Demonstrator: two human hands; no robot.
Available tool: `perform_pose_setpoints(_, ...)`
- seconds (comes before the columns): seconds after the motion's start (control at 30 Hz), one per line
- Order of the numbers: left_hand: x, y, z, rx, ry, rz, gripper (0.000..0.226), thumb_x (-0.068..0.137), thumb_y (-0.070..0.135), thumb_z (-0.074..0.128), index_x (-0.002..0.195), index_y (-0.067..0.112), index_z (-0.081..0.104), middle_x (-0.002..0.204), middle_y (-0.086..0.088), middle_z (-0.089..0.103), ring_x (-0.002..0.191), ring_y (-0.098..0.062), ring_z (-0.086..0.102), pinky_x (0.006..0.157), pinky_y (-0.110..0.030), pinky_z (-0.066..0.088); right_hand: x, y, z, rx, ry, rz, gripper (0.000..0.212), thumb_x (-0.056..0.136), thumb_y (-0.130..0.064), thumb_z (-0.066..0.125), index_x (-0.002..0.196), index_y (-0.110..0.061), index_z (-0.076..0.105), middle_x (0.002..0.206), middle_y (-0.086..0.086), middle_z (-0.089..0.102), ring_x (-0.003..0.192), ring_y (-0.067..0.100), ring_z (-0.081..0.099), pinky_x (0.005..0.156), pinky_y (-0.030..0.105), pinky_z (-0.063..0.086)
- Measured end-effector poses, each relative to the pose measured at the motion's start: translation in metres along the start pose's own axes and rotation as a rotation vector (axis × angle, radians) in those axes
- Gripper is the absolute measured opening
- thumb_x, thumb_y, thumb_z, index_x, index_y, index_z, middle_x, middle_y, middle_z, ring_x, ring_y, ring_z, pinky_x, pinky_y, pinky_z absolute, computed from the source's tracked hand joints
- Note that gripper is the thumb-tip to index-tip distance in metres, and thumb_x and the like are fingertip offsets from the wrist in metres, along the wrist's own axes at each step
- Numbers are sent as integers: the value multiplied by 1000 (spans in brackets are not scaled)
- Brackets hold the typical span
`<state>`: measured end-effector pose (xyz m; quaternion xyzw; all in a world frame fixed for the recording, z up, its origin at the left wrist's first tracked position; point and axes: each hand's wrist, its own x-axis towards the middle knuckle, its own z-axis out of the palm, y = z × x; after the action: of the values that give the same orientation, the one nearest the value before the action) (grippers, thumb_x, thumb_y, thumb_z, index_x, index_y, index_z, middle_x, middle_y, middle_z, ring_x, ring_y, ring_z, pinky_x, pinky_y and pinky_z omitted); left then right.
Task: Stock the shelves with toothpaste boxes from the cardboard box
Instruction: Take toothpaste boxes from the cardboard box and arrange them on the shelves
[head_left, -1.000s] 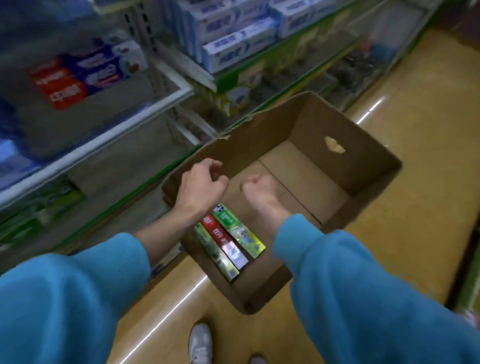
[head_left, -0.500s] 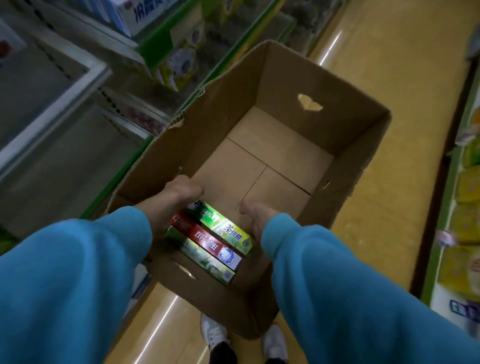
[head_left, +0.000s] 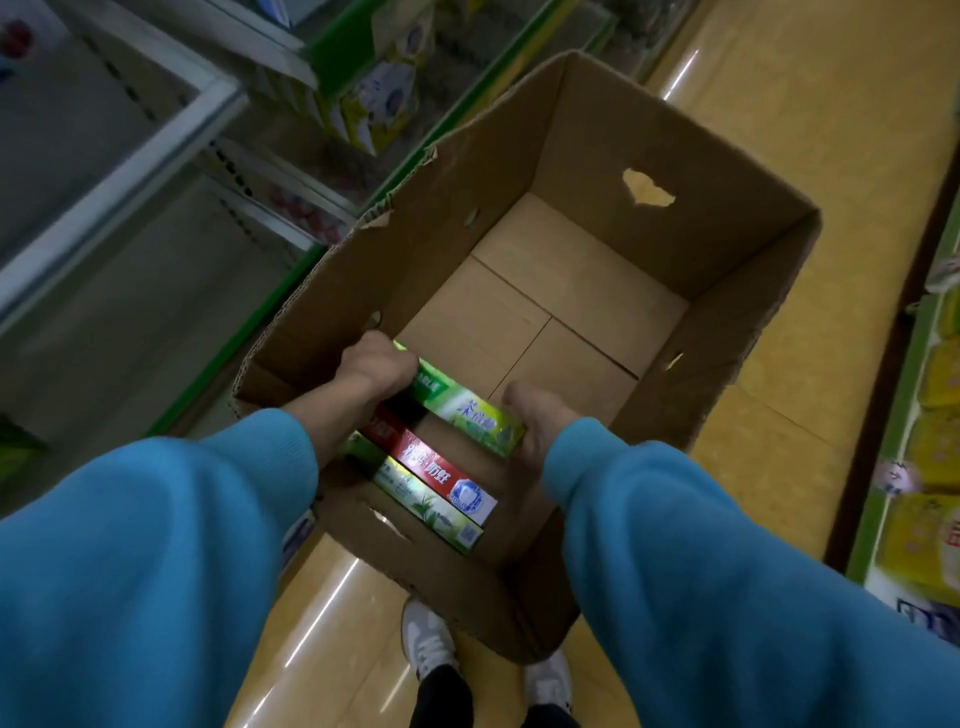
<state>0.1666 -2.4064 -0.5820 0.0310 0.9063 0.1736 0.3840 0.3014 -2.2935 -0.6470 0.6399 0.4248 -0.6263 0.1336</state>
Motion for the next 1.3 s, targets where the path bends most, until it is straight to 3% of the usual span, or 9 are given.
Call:
perform_pose_setpoints(0.13,-10,6,-11,-188,121,29,56,96,31,63,141,3,46,136,-20,59,124,-37,58,103,-37,48,-35,-27,-15,80,21,-138,27,65,-31,56,85,-14,50,115,11,62,69,23,68,87,46,55)
perform_pose_setpoints(0.27,-32,7,-21,-397,229,71,47,92,34,68,127,6,55,121,-15,67,109,-32,67,97,-44,55,-113,-53,-31,9,221,-393,24,83,-17,62,71,-13,41,78,4,52,84,27,56,85,36,50)
perform_pose_setpoints(0.33,-52,6,-27,-501,313,103,36,92,32,70,118,9,58,113,-11,68,104,-28,66,95,-43,55,-128,-61,-36,-27,227,-526,8,84,-13,62,84,-9,54,81,-1,54,94,25,60,90,38,53)
perform_pose_setpoints(0.43,-89,-2,-42,-826,395,138,27,89,22,76,101,21,51,109,-6,66,100,-22,67,93,-45,57,-144,-65,-35,-43,150,-707,40,82,-11,64,121,-20,58,92,-11,56,110,20,58,100,38,51)
perform_pose_setpoints(0.57,-142,-22,-58,-1128,539,245,32,88,10,77,105,20,52,108,-2,64,102,-18,69,88,-39,61,-183,-67,-25,-133,112,-966,46,89,-13,68,134,-22,57,115,-13,54,114,8,54,104,22,43)
perform_pose_setpoints(0.83,-204,-115,-75,-1185,951,299,80,91,18,75,155,17,27,119,-11,59,99,0,66,88,-15,54,-238,-33,57,-290,-80,-1258,57,87,-20,73,140,-21,51,130,-3,49,124,20,54,110,42,42)
perform_pose_setpoints(0.97,-221,-176,-79,-1199,1031,226,58,87,22,79,136,7,54,114,-5,67,106,-15,69,95,-40,58,-253,-5,106,-356,-172,-1277,60,80,-27,75,136,-22,54,127,2,60,119,21,59,105,45,47)
perform_pose_setpoints(1.17,-234,-267,-69,-1118,1168,27,38,86,29,80,114,6,68,98,5,71,84,7,65,81,-14,53,-262,51,173,-520,-302,-1281,48,85,-27,73,130,-18,59,119,2,64,111,19,63,100,43,51)
perform_pose_setpoints(1.3,-222,-317,-59,-1067,1142,-86,34,88,29,78,116,11,69,103,1,73,96,-8,69,83,-17,54,-250,82,212,-627,-355,-1235,48,89,-24,72,133,-14,56,123,4,63,117,21,59,104,42,48)
